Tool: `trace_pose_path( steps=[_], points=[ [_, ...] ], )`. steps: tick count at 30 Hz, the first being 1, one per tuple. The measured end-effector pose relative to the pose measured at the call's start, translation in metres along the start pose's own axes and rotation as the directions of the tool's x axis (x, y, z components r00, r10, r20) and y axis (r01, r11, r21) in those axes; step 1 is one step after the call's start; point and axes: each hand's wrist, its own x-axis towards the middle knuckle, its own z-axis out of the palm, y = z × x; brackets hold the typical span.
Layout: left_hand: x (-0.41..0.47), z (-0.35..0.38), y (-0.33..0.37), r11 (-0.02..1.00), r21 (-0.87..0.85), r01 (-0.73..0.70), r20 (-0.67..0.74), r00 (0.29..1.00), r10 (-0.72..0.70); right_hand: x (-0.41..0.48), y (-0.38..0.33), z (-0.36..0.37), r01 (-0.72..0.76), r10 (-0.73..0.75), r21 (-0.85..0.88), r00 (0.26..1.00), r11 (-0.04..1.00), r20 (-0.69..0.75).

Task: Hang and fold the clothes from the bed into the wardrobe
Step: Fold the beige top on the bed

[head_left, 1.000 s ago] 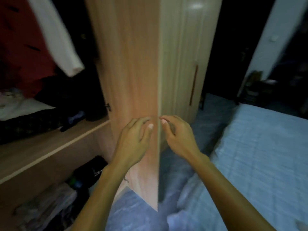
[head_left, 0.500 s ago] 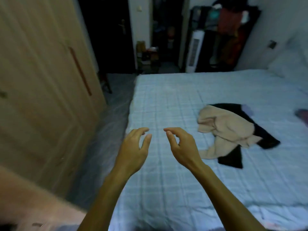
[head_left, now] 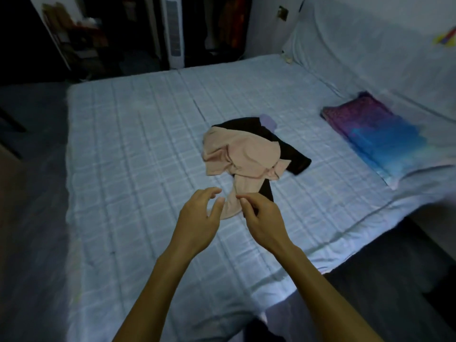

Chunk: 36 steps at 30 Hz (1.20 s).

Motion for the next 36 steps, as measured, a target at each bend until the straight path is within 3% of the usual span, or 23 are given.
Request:
trace_pose_path(
  steps=[5,11,20,24,29,32,36],
  points=[
    [0.061,0.079,0.007,0.996,0.077,0.053,0.051,0.997,-0.057,0.054,0.087,-0.01,-0.068,0.061,0.078,0.994,0.995,0.09],
    [0.124,0.17,0.016,0.968,0.096,0.233,0.114,0.963,-0.243,0.13,0.179,-0.044,-0.133,0.108,0.107,0.97,0.985,0.217],
    [0.245,0.239,-0.013,0.944,0.213,0.251,0.064,0.961,-0.27,0.26,0.263,-0.022,-0.151,0.131,0.053,0.952,0.987,0.276],
    [0.276,0.258,-0.051,0.93,0.214,0.297,0.076,0.945,-0.319,0.293,0.317,0.017,-0.207,0.233,-0.111,0.915,0.972,0.33],
    [0.295,0.292,-0.104,0.908,0.212,0.361,0.123,0.912,-0.391,0.318,0.384,0.07,-0.165,0.331,-0.397,0.856,0.903,0.396],
    [0.3,0.31,-0.131,0.902,0.23,0.365,0.145,0.904,-0.403,0.33,0.421,0.089,-0.063,0.284,-0.523,0.891,0.85,0.353],
    [0.301,0.327,-0.148,0.925,0.211,0.316,0.209,0.91,-0.358,0.349,0.453,0.097,-0.074,0.242,-0.591,0.947,0.803,0.21]
  ],
)
